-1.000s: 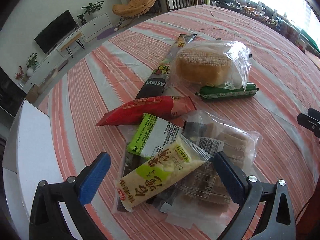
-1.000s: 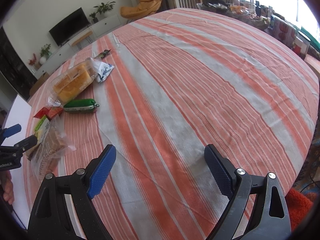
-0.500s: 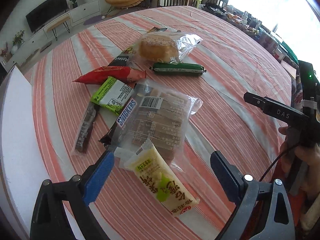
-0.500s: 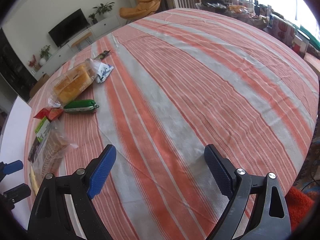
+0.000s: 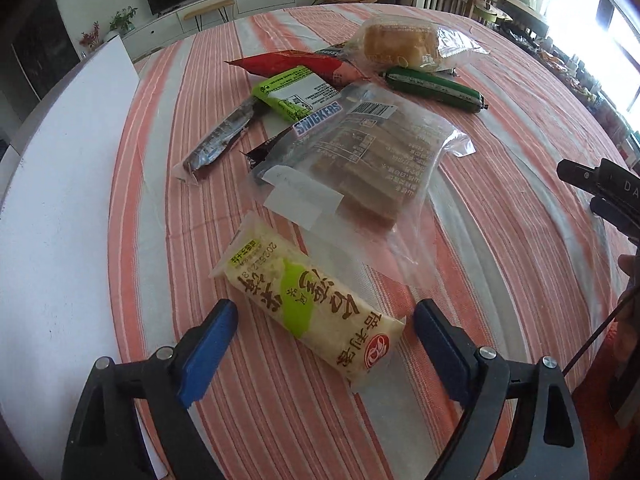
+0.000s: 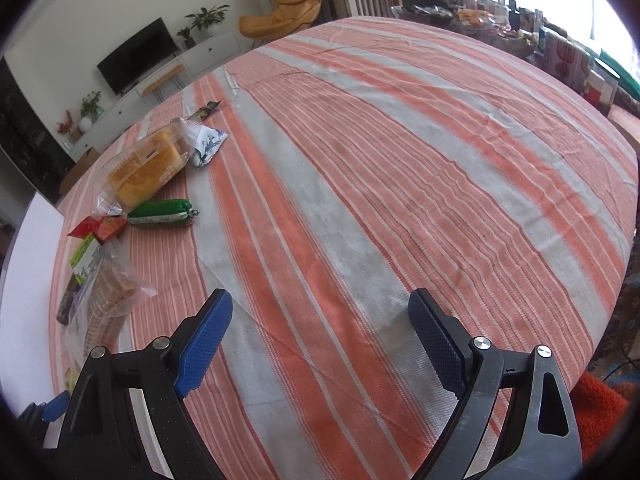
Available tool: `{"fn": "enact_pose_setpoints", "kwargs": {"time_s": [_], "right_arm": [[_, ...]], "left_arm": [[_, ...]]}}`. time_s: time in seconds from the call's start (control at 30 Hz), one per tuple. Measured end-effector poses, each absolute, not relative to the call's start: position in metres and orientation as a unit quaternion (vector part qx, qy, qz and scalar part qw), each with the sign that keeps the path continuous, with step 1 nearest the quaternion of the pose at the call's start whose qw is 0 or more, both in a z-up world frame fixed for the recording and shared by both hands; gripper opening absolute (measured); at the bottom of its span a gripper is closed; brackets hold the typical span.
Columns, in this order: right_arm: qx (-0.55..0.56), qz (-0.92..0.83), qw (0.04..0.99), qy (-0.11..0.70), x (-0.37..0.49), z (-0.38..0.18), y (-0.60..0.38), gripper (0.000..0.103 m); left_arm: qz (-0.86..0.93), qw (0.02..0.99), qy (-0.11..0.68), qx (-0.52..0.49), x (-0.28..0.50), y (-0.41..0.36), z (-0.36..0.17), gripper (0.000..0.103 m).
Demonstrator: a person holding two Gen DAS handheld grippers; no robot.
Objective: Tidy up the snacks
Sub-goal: 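Close the left tool on the yellow-green cake pack and lift it, then grasp the clear biscuit bag with the right tool while the left tool holds the cake pack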
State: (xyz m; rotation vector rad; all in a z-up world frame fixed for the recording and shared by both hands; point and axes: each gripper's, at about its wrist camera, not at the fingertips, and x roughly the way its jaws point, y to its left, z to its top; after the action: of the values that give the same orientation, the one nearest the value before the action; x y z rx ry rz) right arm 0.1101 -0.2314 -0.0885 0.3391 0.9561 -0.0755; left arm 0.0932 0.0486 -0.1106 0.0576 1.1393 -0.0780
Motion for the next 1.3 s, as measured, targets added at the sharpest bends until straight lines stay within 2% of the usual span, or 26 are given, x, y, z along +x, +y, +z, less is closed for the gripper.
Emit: {"fn": "enact_pose_setpoints", "kwargs": {"time_s": [0.17,0.4,0.47,0.53,0.57,0.6,0.73,0.8,1.0,1.13,1.2,1.3], "right_arm": [[0.182,-0.028,0.873,0.452,0.109,-0.088,-0.237,0.092],[0.157,-0.039,0.874,0.459,0.110,-0.089,-0.229,0.092],[0.161,-0.037,0.874,0.457,0.109,-0.089,-0.230,0.092],[0.169,-0.034,0.874,0.455,0.108,-0.089,-0.233,0.092],[0.173,-0.032,0.874,0.454,0.108,-0.089,-0.234,0.092],[0.178,-0.029,0.873,0.452,0.107,-0.089,-0.236,0.092],[0.229,-0.014,0.867,0.443,0.098,-0.087,-0.247,0.092],[0.241,0.007,0.853,0.464,0.094,-0.086,-0.240,0.092],[0.236,0.151,0.806,0.521,0.123,-0.063,-0.124,0.091],[0.233,0.081,0.772,0.585,0.172,-0.077,-0.067,0.091],[0.201,0.061,0.765,0.609,0.188,-0.087,-0.040,0.092],[0.066,0.067,0.791,0.604,0.190,-0.091,-0.002,0.094]], "left_arm": [[0.003,0.840,0.542,-0.002,0.088,0.071,-0.108,0.090],[0.007,0.844,0.536,-0.024,0.090,0.081,-0.102,0.090],[0.007,0.843,0.538,-0.023,0.095,0.077,-0.104,0.086],[0.014,0.849,0.528,-0.012,0.097,0.073,-0.105,0.058],[0.004,0.855,0.519,-0.010,0.097,0.070,-0.104,0.049],[-0.003,0.856,0.516,-0.007,0.097,0.068,-0.103,0.029],[-0.026,0.862,0.505,-0.028,0.088,0.075,-0.102,0.027],[-0.026,0.870,0.491,-0.031,0.079,0.082,-0.100,0.027],[-0.033,0.877,0.478,-0.030,0.060,0.089,-0.098,0.027],[-0.038,0.881,0.470,-0.036,0.048,0.093,-0.093,0.027],[-0.043,0.883,0.467,-0.034,0.044,0.094,-0.092,0.027],[-0.048,0.880,0.471,-0.031,0.041,0.095,-0.096,0.027]]}}
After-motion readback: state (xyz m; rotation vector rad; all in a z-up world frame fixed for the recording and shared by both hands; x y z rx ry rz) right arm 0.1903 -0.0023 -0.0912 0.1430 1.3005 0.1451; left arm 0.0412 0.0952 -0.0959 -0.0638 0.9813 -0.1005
